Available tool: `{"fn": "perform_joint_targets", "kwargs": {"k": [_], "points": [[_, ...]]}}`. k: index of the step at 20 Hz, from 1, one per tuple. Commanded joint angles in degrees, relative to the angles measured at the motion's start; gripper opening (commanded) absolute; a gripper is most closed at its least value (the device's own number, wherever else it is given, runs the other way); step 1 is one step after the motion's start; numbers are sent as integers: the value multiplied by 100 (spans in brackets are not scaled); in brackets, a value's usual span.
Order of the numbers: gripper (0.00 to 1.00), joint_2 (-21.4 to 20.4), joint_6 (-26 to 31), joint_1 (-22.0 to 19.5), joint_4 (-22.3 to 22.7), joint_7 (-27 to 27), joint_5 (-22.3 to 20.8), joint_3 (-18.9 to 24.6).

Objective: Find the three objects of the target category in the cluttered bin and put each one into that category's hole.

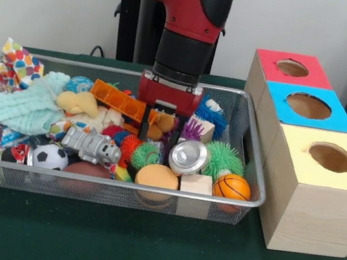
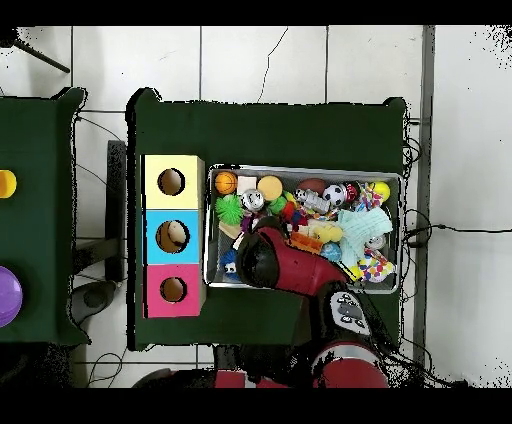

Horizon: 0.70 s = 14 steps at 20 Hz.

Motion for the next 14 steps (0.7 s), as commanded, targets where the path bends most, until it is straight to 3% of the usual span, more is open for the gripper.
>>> {"fn": "perform_joint_targets", "kwargs": {"k": [1,10,14], "points": [[100,624,-291,39,-51,1594,577,145],[100,1095,-319,93,86,1710,1106,123],[100,1283,-283,-90,123,1632,1132,444]]}}
